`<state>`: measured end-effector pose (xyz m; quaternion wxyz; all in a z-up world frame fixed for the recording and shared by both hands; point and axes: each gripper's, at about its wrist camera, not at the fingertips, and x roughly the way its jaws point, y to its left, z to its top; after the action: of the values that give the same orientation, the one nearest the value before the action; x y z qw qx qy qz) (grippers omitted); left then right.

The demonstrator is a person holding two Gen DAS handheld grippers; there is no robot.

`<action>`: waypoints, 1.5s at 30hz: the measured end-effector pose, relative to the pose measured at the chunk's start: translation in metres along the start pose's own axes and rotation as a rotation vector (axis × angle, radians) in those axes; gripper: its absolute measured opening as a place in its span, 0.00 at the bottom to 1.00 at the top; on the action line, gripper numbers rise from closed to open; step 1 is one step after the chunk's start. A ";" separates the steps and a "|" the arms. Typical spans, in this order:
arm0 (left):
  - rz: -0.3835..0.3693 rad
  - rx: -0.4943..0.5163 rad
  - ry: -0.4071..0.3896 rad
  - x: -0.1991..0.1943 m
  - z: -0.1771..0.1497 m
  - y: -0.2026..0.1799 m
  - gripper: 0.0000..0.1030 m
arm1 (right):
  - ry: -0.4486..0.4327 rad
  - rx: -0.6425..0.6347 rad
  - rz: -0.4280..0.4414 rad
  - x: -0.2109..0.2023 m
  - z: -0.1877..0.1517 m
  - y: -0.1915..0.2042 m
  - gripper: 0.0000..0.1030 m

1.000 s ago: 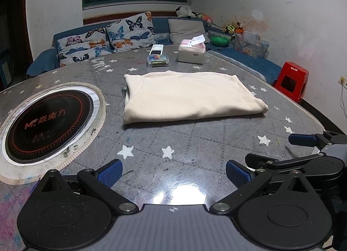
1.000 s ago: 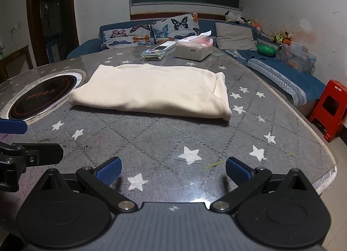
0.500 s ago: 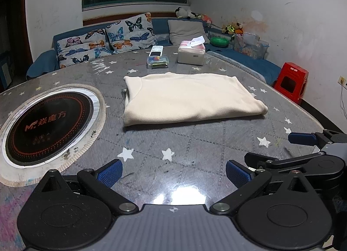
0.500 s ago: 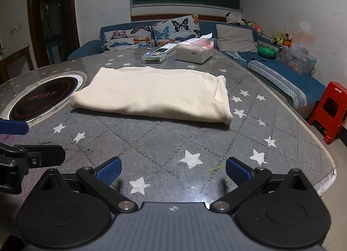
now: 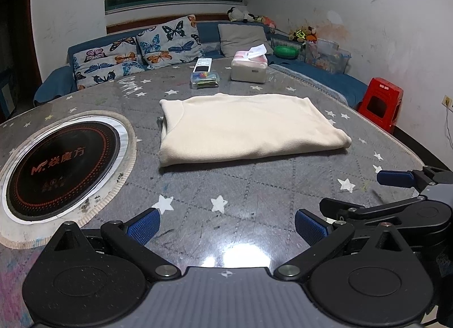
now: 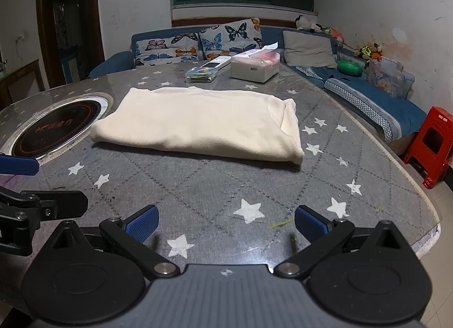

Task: Fold clothes

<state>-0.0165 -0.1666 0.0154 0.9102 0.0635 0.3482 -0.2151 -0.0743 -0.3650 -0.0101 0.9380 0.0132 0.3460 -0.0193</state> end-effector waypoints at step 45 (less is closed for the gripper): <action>0.003 0.033 0.037 0.042 0.032 0.006 1.00 | 0.032 0.011 0.000 0.038 0.027 -0.005 1.00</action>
<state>0.0335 -0.1846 0.0118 0.9028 0.0832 0.3611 -0.2185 -0.0283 -0.3722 -0.0139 0.9322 0.0184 0.3609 -0.0211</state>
